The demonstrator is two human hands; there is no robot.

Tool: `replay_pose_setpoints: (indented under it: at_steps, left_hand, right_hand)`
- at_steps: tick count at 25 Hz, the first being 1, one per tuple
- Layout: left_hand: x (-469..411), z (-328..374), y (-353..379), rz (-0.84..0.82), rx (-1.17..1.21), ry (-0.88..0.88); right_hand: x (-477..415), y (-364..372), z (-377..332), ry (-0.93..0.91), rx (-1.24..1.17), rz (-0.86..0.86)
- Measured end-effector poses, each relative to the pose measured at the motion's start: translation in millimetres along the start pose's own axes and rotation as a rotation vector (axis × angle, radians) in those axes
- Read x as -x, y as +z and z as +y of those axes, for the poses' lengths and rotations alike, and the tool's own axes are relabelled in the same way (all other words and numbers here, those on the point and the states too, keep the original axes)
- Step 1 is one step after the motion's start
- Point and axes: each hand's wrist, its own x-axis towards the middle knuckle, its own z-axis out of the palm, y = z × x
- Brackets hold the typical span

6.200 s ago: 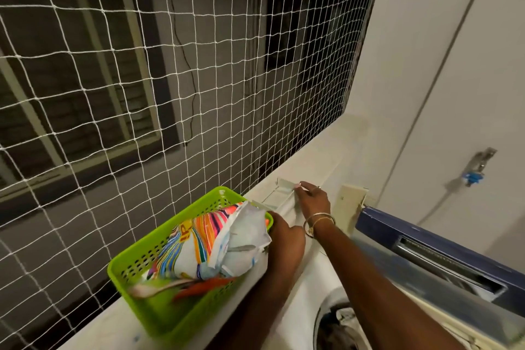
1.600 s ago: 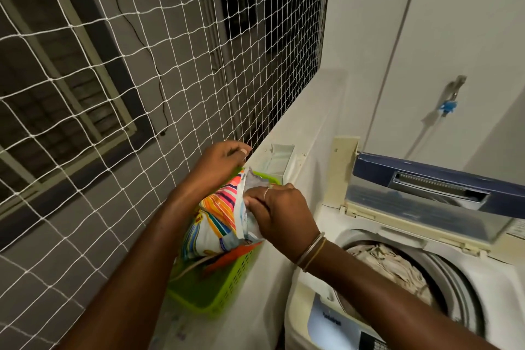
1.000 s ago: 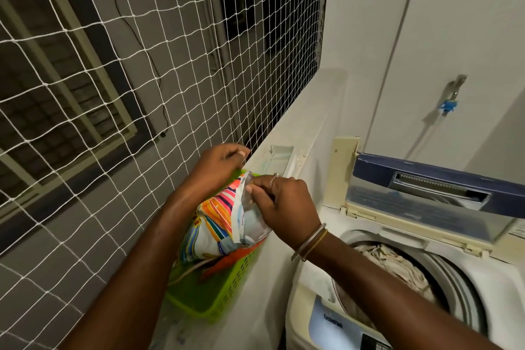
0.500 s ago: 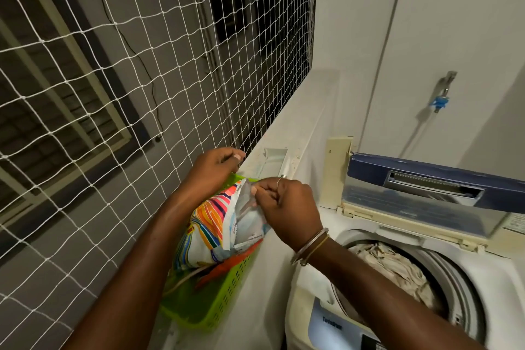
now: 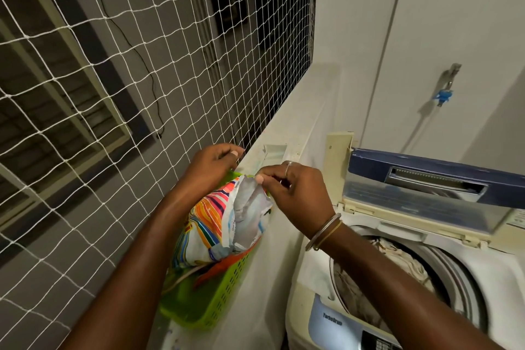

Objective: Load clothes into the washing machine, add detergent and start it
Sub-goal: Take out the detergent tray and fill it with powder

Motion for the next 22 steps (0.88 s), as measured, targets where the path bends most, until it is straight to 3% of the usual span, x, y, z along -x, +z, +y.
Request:
replay_pose_setpoints:
  at_steps: [7,15,22]
  left_hand:
    - [-3,-7,-3,0.000,0.013,-0.006]
    - [-2,-7,-4,0.028,0.003,-0.011]
    - [0,-7,-2,0.019,0.012,0.003]
  right_hand:
    - [-4,17,-9,-0.223,0.263,-0.364]
    - [5,26,-13,-0.319,0.311,-0.455]
    - [5,25,-15,-0.285,0.274,-0.383]
